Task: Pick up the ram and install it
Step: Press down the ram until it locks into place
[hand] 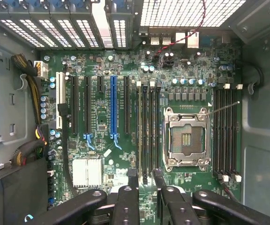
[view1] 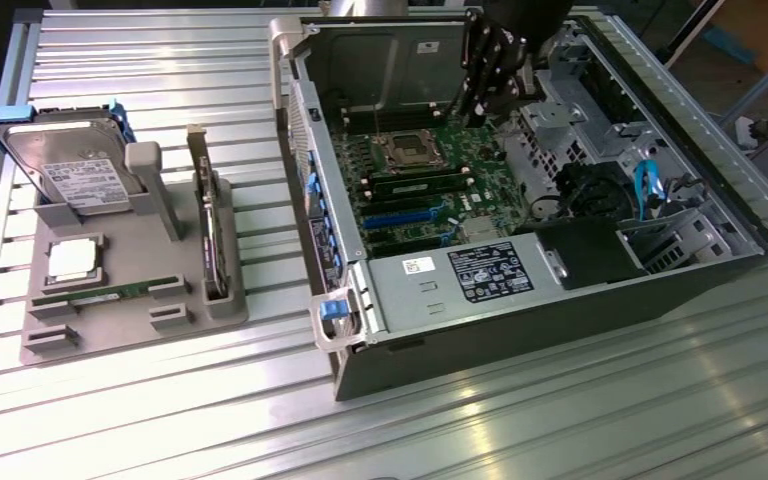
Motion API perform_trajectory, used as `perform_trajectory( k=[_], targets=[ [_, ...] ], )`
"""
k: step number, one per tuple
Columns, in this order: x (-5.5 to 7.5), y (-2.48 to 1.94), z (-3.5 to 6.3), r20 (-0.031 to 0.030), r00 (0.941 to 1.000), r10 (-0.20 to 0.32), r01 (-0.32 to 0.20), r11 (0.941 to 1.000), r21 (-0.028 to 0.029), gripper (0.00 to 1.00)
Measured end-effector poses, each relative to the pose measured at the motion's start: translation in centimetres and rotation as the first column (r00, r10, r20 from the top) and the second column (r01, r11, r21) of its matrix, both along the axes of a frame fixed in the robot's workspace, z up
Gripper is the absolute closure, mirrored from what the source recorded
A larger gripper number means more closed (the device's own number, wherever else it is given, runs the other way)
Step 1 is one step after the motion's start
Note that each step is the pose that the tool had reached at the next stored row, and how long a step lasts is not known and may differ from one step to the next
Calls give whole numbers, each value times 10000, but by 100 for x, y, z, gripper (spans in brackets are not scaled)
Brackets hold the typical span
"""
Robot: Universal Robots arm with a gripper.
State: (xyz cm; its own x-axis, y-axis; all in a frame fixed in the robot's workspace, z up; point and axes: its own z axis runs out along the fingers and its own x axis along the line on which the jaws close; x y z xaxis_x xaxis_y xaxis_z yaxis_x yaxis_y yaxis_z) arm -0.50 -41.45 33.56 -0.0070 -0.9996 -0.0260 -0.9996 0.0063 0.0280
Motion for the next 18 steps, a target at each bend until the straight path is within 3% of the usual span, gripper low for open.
perform_trajectory(
  k=[5,7,18],
  targets=[
    [0,0,0,0,10000,0,0,10000,0,76],
    [0,0,0,0,10000,0,0,10000,0,89],
    [11,0,0,-1,10000,2,-2,10000,-1,89]
  ],
)
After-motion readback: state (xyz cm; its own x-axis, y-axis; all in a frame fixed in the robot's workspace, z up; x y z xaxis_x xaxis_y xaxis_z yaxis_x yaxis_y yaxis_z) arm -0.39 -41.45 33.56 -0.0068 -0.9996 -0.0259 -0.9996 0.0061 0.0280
